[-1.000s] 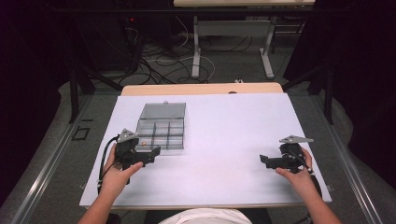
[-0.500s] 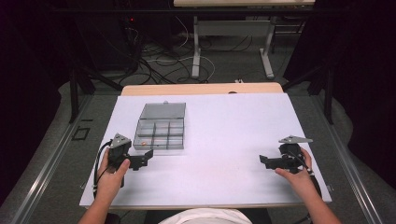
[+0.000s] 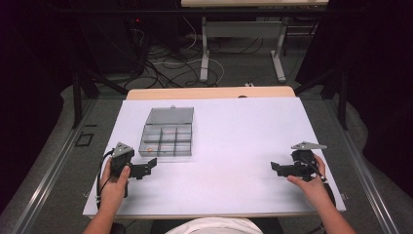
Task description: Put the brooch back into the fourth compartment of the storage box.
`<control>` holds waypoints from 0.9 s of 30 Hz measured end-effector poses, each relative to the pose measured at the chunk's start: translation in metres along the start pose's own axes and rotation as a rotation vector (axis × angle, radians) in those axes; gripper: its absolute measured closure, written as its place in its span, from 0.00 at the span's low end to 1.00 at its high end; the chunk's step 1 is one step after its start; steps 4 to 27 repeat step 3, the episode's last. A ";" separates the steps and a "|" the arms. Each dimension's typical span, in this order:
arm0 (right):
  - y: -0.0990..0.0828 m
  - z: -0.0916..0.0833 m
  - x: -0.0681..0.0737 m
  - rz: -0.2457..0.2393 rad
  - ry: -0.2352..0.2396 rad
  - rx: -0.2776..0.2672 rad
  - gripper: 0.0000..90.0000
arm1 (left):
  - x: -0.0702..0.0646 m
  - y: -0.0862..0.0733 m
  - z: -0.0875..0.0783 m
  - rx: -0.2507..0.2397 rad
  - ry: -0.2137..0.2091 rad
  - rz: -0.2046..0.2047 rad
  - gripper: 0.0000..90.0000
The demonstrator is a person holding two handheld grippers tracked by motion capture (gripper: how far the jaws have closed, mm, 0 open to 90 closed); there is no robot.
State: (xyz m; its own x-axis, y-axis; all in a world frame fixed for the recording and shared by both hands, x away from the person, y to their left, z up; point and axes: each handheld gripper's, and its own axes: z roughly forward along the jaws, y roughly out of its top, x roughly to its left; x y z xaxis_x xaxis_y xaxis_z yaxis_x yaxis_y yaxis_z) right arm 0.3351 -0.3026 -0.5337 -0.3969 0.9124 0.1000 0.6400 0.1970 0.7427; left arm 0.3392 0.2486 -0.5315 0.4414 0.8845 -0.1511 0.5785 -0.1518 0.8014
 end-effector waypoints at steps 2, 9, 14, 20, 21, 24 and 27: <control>0.000 0.000 0.000 0.001 0.001 0.000 0.03 | 0.000 0.000 0.001 0.003 0.001 0.000 0.00; 0.000 0.000 0.000 0.001 0.001 -0.001 0.03 | 0.000 -0.001 0.001 0.004 0.000 0.001 0.00; 0.000 0.000 0.000 0.001 0.001 -0.001 0.03 | 0.000 -0.001 0.001 0.004 0.000 0.001 0.00; 0.000 0.000 0.000 0.001 0.001 -0.001 0.03 | 0.000 -0.001 0.001 0.004 0.000 0.001 0.00; 0.000 0.000 0.000 0.001 0.001 -0.001 0.03 | 0.000 -0.001 0.001 0.004 0.000 0.001 0.00; 0.000 0.000 0.000 0.001 0.001 -0.001 0.03 | 0.000 -0.001 0.001 0.004 0.000 0.001 0.00; 0.000 0.000 0.000 0.001 0.001 -0.001 0.03 | 0.000 -0.001 0.001 0.004 0.000 0.001 0.00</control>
